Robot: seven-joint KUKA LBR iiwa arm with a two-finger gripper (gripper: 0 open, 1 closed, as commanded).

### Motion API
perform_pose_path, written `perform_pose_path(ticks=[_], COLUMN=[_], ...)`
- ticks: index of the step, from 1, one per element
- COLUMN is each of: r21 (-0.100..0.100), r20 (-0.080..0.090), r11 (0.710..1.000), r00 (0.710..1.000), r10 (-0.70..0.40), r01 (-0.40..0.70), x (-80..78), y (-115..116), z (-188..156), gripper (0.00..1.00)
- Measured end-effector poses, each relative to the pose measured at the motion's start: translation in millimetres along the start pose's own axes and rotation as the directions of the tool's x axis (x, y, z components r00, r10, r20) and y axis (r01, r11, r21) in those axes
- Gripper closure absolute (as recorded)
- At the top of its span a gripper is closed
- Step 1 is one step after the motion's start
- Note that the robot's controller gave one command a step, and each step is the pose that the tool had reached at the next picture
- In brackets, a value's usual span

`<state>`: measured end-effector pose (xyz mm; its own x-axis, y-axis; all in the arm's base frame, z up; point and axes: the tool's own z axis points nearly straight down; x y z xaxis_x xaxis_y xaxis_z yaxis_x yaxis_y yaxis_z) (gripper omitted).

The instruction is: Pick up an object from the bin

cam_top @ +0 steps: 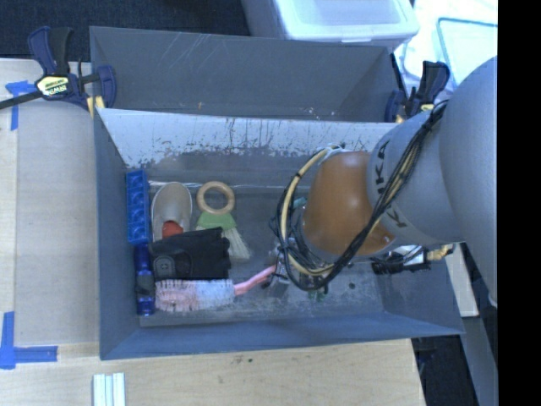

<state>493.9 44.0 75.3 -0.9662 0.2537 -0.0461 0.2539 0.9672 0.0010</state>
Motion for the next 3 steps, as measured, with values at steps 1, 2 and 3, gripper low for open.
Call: perform_pose_path(ticks=[1, 2, 3], r21=[0.000, 0.001, 0.004], r20=[0.000, 0.000, 0.002], r11=[1.000, 0.997, 1.000], r00=[1.000, 0.997, 1.000], r10=[0.000, -0.073, -0.012], r01=[0.000, 0.073, 0.012], x=[0.1, -4.8, 1.7], y=[0.0, 1.2, 7.8], z=[0.1, 2.7, -5.9], gripper=[1.00, 1.00, 1.00])
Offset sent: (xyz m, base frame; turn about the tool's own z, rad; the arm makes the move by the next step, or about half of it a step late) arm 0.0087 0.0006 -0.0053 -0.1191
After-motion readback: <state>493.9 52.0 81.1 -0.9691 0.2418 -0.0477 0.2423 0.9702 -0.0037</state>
